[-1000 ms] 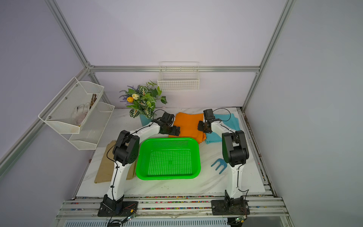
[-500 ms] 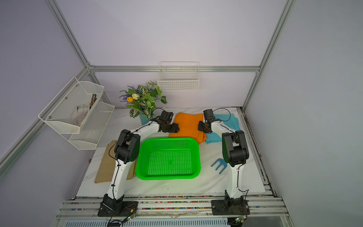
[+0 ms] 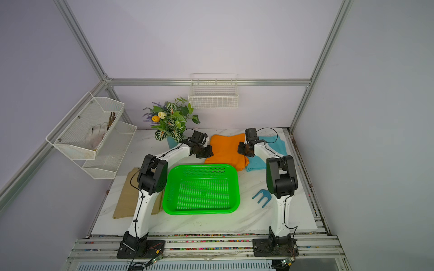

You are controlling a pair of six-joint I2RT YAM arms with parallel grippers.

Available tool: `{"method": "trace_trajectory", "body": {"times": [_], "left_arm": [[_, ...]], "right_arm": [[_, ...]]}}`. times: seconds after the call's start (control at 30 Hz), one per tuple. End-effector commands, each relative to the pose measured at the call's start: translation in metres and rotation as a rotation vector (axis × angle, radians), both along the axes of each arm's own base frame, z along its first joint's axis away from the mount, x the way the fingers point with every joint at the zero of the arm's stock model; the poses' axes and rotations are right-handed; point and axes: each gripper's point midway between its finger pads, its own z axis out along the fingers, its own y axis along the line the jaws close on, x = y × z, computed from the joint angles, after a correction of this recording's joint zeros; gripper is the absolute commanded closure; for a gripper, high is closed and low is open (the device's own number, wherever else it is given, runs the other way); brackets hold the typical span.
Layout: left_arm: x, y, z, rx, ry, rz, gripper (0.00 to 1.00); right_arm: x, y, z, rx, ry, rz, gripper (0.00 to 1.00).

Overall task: Put the folded long pants in the basket
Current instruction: Pick up the long pant at the center of the board, then place the long pant in the basket.

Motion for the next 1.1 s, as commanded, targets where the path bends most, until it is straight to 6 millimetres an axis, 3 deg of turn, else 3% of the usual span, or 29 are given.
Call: {"method": "trace_trajectory", "body": {"times": [0.0, 0.17, 0.57, 0.77, 1.07], "left_arm": [[0.001, -0.042, 0.094, -0.162, -0.144, -0.058, 1.00], [-0.004, -0.044, 0.139, -0.204, -0.221, -0.051, 1.00], [-0.025, -0.033, 0.230, -0.316, -0.402, -0.043, 1.00], [-0.042, -0.032, 0.243, -0.346, -0.424, -0.069, 1.00], [-0.090, -0.015, 0.223, -0.335, -0.351, -0.079, 1.00]], "right_arm": [[0.027, 0.010, 0.052, 0.063, -0.132, -0.004, 1.00], [0.030, 0.004, 0.089, 0.052, -0.212, -0.003, 1.00], [0.011, -0.024, 0.167, -0.075, -0.350, -0.037, 1.00], [-0.008, -0.025, 0.193, -0.075, -0.377, -0.022, 1.00], [-0.066, -0.014, 0.201, 0.015, -0.355, 0.009, 1.00]]}}
